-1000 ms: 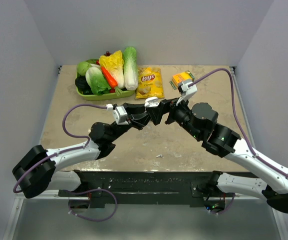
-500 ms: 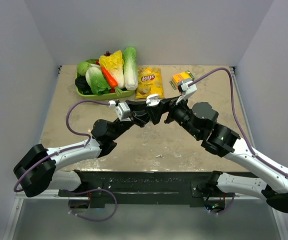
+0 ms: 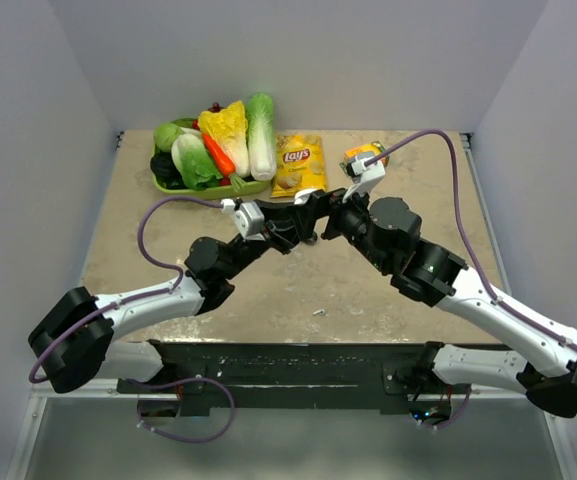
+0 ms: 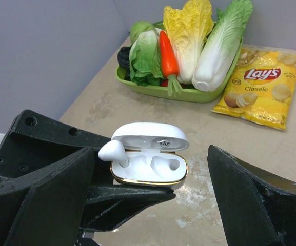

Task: Insert the wireless bluetooth earbuds into the charging case
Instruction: Place the earbud in the charging case.

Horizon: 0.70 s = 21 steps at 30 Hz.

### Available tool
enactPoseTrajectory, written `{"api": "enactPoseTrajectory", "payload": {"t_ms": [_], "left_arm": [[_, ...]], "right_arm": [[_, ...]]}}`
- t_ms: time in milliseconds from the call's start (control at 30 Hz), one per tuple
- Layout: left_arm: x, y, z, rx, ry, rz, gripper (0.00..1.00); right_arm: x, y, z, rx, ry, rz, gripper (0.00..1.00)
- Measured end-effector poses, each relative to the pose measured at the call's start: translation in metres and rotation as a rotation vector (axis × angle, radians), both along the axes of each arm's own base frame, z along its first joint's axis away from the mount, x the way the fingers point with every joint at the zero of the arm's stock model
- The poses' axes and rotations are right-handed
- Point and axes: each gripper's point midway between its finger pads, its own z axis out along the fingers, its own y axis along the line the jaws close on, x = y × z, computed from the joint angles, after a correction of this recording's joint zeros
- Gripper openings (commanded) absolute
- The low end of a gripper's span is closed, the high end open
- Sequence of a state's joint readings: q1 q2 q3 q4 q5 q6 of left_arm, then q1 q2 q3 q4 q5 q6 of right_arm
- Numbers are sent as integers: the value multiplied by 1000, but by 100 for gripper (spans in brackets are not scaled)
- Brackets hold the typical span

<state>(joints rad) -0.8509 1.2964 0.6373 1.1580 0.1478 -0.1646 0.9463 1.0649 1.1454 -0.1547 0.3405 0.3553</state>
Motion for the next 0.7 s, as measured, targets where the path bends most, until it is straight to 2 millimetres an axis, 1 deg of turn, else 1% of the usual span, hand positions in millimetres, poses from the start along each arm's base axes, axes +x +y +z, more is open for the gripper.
{"api": "enactPoseTrajectory", "payload": {"t_ms": [100, 267, 467, 600, 700], "left_arm": [[1, -1, -2, 7, 6, 0, 0], [1, -1, -3, 10, 9, 0, 0], [1, -1, -4, 10, 9, 0, 0], [1, -1, -4, 10, 9, 0, 0], [1, -1, -3, 10, 9, 0, 0]], "right_arm": [[4, 1, -3, -6, 6, -13, 94], [3, -1, -1, -4, 4, -17, 94], [-4, -11, 9, 20, -14, -18, 93], [-7, -17, 9, 24, -19, -23, 93], [-7, -20, 5, 16, -15, -34, 93]]}}
